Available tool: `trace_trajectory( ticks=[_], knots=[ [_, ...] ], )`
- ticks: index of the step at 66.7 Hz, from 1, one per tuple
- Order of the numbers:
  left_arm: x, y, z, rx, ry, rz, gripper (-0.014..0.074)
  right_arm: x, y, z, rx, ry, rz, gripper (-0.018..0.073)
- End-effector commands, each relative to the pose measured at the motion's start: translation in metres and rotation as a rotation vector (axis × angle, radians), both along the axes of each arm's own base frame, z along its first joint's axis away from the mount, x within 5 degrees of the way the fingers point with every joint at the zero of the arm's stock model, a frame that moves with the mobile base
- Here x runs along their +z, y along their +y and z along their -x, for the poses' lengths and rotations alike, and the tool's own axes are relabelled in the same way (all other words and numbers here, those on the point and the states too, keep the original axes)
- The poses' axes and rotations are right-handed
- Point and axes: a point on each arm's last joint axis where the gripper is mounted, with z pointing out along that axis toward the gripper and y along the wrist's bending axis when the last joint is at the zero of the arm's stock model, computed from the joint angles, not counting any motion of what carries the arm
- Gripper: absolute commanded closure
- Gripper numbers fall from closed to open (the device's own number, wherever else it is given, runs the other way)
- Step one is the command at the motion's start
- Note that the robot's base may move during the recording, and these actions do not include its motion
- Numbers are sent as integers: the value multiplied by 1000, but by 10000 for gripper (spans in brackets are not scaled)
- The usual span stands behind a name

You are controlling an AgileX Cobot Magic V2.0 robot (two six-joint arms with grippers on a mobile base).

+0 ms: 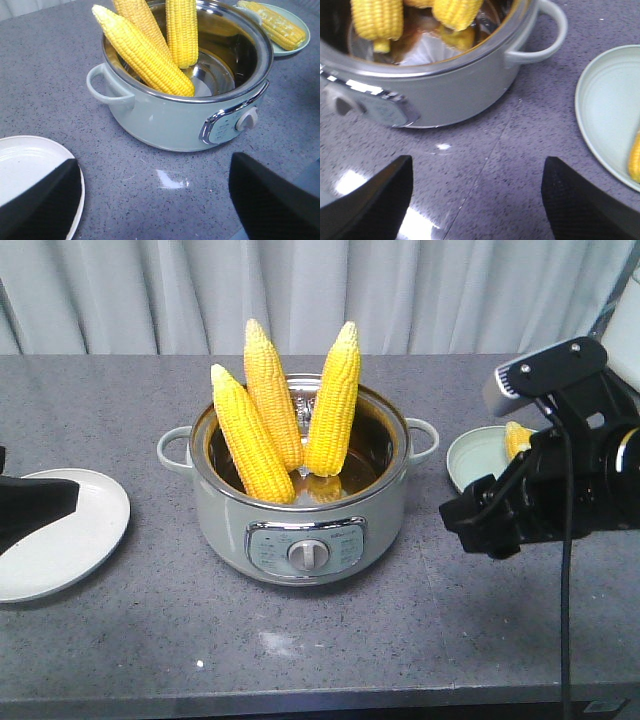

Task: Distribute corn equally
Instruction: 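Withdraw the right gripper back from the green plate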

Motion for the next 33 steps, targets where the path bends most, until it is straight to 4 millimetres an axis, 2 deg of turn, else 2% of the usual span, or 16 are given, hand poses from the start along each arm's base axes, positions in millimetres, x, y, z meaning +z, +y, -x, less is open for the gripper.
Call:
trace_trajectory(
  ticks=[1,14,33],
  knots=[
    [14,-1,-1,23,-76,46,27,13,-1,10,12,-101,-35,52],
    [14,-2,0,11,-62,61,27,9,-7,26,12,-107,-42,52],
    [21,-11,-10,-50,-63,99,27,9,-8,29,15,-90,-37,52]
  ],
)
